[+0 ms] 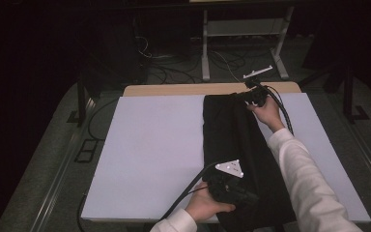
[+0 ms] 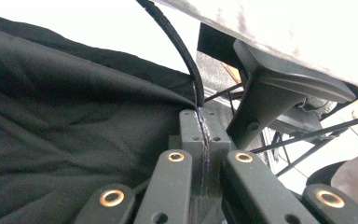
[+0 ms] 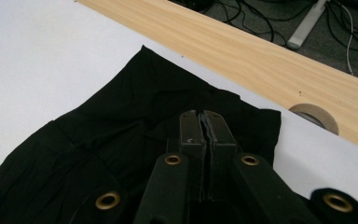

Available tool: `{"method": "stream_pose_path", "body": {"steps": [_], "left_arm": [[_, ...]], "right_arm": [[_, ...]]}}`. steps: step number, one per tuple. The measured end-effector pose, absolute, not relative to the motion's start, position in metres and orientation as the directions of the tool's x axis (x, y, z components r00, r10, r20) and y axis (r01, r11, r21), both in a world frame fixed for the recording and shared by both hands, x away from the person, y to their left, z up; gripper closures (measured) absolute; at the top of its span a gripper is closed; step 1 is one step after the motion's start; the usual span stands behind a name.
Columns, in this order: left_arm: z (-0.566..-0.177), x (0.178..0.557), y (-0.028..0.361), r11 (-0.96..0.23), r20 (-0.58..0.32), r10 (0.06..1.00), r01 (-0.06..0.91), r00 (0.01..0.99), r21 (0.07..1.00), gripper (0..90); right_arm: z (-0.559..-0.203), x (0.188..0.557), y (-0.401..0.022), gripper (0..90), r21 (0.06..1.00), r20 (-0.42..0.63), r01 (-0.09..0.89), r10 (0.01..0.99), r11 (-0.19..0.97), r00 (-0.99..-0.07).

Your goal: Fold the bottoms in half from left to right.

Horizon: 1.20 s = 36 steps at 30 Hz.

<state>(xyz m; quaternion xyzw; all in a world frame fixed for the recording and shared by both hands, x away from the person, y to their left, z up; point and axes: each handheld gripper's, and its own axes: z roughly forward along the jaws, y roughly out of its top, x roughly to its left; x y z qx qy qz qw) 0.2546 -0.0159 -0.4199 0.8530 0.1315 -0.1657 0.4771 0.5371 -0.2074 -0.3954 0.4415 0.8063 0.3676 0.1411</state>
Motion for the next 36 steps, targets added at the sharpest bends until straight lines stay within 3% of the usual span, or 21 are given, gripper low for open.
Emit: {"method": "stream_pose_path", "body": {"steps": [36], "left_arm": [[-0.433,0.264,-0.084,-0.511,-0.44,0.057,0.404,0.896,0.758,88.9]], "right_arm": [[-0.404,0.548,-0.229,86.7,0.695,0.066,0.607,0.807,0.385,-0.587]]}}
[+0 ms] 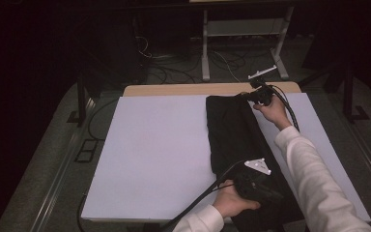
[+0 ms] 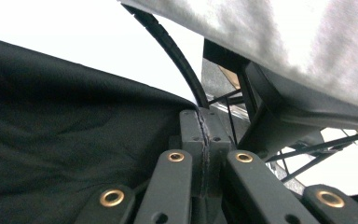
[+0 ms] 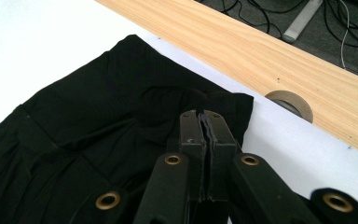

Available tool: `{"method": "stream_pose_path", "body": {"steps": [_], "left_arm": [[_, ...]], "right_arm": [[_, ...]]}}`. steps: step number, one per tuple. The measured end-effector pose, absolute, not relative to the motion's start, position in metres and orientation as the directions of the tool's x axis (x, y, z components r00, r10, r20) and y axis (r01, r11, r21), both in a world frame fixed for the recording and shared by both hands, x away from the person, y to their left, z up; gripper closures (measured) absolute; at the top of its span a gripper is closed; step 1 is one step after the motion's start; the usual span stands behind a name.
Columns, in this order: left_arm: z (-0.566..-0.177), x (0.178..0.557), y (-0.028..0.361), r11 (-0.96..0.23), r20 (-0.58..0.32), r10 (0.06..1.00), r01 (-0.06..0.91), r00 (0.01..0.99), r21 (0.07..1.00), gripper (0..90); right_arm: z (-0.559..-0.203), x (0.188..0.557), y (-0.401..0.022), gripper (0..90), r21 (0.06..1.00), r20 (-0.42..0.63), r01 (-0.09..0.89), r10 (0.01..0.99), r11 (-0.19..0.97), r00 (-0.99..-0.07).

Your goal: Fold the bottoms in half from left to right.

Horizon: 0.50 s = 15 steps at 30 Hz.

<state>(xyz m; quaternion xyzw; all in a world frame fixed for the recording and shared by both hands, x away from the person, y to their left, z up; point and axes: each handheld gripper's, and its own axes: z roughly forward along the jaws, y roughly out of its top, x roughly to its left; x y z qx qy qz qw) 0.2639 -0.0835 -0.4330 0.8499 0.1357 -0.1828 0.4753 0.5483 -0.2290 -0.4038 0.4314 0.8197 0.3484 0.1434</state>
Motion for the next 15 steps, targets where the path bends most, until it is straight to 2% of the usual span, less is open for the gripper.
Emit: {"method": "stream_pose_path", "body": {"steps": [15], "left_arm": [[-0.449,0.273,-0.106,-0.489,-0.483,0.056,0.446,0.874,0.749,88.9]], "right_arm": [[-0.41,0.55,-0.234,86.7,0.683,0.049,0.602,0.796,0.414,-0.603]]}}
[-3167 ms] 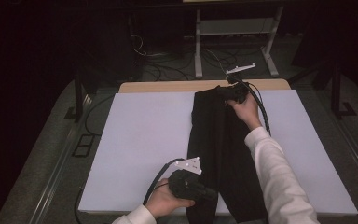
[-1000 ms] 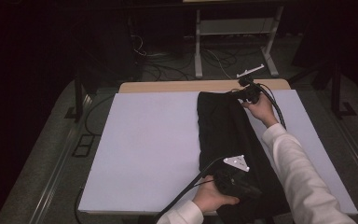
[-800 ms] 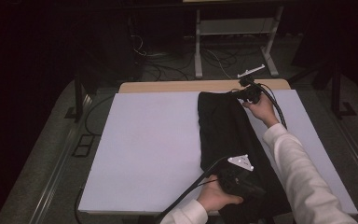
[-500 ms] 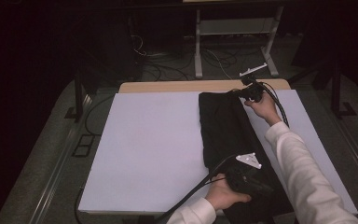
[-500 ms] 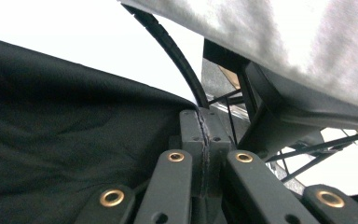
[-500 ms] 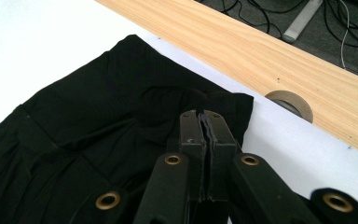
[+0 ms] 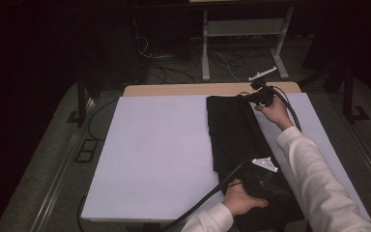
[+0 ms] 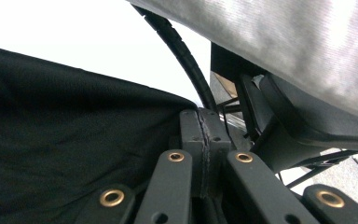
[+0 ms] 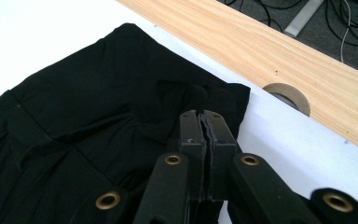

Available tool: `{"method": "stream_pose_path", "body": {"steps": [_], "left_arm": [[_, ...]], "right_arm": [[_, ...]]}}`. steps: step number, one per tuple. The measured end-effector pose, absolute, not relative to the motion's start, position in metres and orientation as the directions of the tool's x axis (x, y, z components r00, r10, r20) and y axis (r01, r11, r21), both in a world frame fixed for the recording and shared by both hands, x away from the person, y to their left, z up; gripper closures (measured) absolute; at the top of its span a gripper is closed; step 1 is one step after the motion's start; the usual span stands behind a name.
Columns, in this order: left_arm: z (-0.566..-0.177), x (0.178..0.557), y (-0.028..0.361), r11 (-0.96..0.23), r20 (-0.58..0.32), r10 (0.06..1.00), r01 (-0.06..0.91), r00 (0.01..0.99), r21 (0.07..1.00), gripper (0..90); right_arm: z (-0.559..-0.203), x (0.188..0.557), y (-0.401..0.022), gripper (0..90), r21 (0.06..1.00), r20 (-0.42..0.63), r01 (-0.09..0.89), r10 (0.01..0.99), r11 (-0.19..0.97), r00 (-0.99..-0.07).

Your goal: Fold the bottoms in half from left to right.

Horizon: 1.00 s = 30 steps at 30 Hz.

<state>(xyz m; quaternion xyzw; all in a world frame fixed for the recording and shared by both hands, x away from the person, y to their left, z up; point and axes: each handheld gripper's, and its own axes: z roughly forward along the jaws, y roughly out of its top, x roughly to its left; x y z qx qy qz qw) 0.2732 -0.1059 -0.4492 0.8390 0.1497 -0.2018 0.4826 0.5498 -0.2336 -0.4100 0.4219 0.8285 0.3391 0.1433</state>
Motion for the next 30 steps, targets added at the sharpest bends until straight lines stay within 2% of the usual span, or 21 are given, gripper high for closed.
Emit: {"method": "stream_pose_path", "body": {"steps": [7,11,14,18,25,30], "left_arm": [[-0.458,0.277,-0.118,-0.494,-0.491,0.063,0.454,0.869,0.741,88.9],[-0.463,0.279,-0.122,-0.504,-0.498,0.099,0.476,0.861,0.721,88.2],[-0.465,0.28,-0.123,-0.504,-0.525,0.103,0.499,0.845,0.705,82.6],[-0.464,0.279,-0.123,-0.503,-0.525,0.096,0.496,0.846,0.708,74.7],[-0.457,0.275,-0.122,-0.479,-0.511,0.076,0.481,0.856,0.734,54.0],[-0.45,0.272,-0.117,-0.446,-0.48,0.088,0.465,0.873,0.765,38.2]], "right_arm": [[-0.415,0.552,-0.236,86.6,0.683,0.064,0.611,0.8,0.401,-0.597],[-0.418,0.55,-0.241,85.2,0.671,0.092,0.624,0.791,0.4,-0.605],[-0.419,0.544,-0.252,81.6,0.673,0.148,0.639,0.779,0.372,-0.609],[-0.421,0.532,-0.267,70.6,0.673,0.141,0.645,0.794,0.361,-0.591],[-0.414,0.517,-0.288,46.6,0.71,0.196,0.658,0.827,0.251,-0.527],[-0.407,0.509,-0.291,30.4,0.722,0.2,0.651,0.829,0.236,-0.523]]}}
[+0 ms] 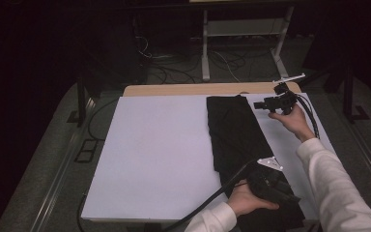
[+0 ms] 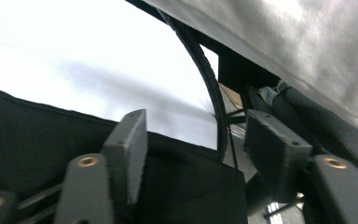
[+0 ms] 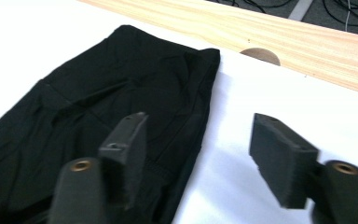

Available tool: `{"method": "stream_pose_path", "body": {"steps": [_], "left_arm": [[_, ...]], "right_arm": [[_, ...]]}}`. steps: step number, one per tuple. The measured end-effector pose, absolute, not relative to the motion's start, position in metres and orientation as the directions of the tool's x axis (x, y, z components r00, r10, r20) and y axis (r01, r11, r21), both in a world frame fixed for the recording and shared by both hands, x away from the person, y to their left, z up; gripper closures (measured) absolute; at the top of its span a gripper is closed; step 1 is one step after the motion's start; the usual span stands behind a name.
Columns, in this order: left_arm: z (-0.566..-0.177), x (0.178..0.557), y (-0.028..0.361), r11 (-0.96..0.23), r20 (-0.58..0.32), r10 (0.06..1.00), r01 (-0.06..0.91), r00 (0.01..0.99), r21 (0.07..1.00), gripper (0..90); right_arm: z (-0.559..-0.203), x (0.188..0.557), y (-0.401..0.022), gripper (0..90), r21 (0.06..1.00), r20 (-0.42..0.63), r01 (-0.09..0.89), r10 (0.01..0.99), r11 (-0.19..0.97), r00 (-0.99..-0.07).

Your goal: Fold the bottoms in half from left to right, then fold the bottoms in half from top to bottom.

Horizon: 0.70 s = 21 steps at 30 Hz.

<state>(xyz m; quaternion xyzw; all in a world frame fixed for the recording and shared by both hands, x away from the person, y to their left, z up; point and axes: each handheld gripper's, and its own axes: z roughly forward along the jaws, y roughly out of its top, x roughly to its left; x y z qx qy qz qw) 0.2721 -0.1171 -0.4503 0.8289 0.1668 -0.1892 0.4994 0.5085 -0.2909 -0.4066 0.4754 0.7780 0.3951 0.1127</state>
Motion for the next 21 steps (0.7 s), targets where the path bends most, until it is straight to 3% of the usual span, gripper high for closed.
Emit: {"method": "stream_pose_path", "body": {"steps": [12,21], "left_arm": [[-0.449,0.271,-0.101,-0.419,-0.43,0.108,0.433,0.896,0.798,12.9],[-0.442,0.272,-0.093,-0.408,-0.407,0.114,0.417,0.906,0.812,4.0]], "right_arm": [[-0.404,0.502,-0.294,3.5,0.729,0.22,0.654,0.835,0.202,-0.504],[-0.409,0.497,-0.299,1.7,0.729,0.243,0.659,0.831,0.185,-0.501]]}}
